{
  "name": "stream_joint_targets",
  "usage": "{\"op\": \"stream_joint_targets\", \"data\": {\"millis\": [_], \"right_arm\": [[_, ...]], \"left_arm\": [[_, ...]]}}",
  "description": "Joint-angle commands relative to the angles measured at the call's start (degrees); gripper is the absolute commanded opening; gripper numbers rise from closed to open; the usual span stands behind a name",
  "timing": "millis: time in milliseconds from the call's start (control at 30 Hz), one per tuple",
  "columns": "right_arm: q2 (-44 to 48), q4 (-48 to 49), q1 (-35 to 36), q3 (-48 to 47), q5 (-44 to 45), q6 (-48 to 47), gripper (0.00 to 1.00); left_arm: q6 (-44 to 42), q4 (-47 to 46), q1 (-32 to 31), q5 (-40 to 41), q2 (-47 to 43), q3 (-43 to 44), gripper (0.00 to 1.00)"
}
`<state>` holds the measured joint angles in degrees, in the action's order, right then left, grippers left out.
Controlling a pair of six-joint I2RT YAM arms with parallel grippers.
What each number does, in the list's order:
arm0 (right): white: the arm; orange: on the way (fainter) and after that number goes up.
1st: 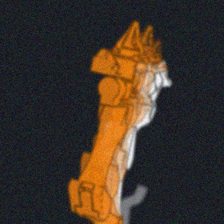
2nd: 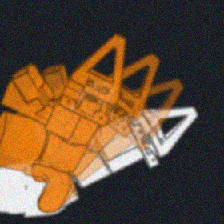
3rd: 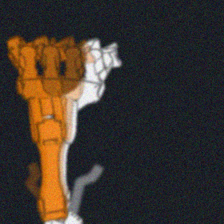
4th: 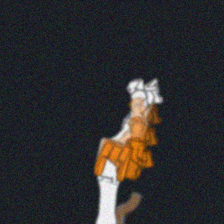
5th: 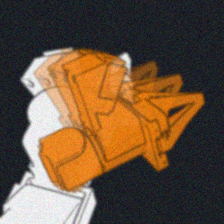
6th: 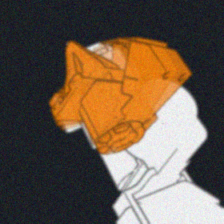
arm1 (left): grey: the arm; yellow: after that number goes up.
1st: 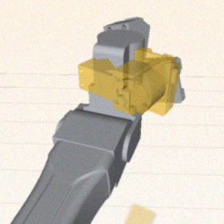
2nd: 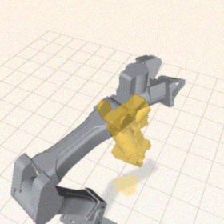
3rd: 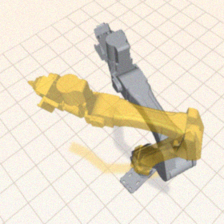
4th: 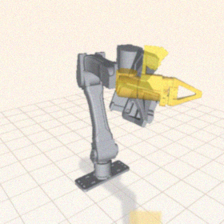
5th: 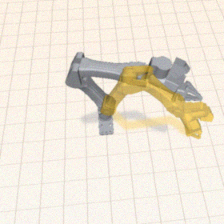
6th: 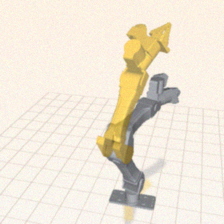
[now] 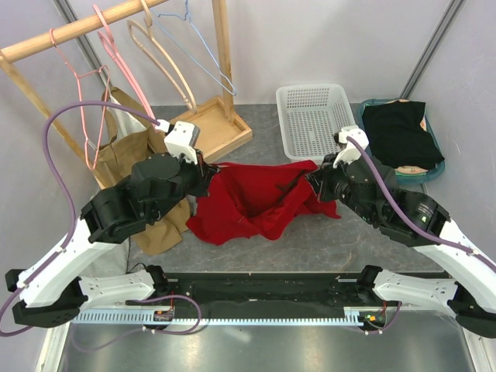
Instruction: Place the skirt on the hanger
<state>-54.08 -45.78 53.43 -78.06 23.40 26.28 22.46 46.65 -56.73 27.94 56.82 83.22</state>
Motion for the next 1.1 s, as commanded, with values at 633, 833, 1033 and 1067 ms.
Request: {"op": "stream_joint_targets", "data": {"millis": [633,833,1033,1067], "right_arm": [[-12.98,11.85,-1.31,27.80,-2.30,6.16,0.20],[-10.34,9.48,-1.31,20.06,-3.70,2.55,0.66],[-6.83,7.55,-1.49,14.08,-8.01,-1.41,0.77],[-6.48,7.55,-1.31,13.73,-8.28,-1.58,0.77]], "left_arm": [[12.52,-12.91,3.12,-10.19,-0.30,-37.87,0.07],[11.03,-10.10,3.20,-10.10,-2.67,-34.10,0.60],[7.61,-4.21,3.20,-10.54,-6.10,-27.33,0.69],[6.73,-3.25,3.20,-9.58,-7.41,-24.62,0.69]]}}
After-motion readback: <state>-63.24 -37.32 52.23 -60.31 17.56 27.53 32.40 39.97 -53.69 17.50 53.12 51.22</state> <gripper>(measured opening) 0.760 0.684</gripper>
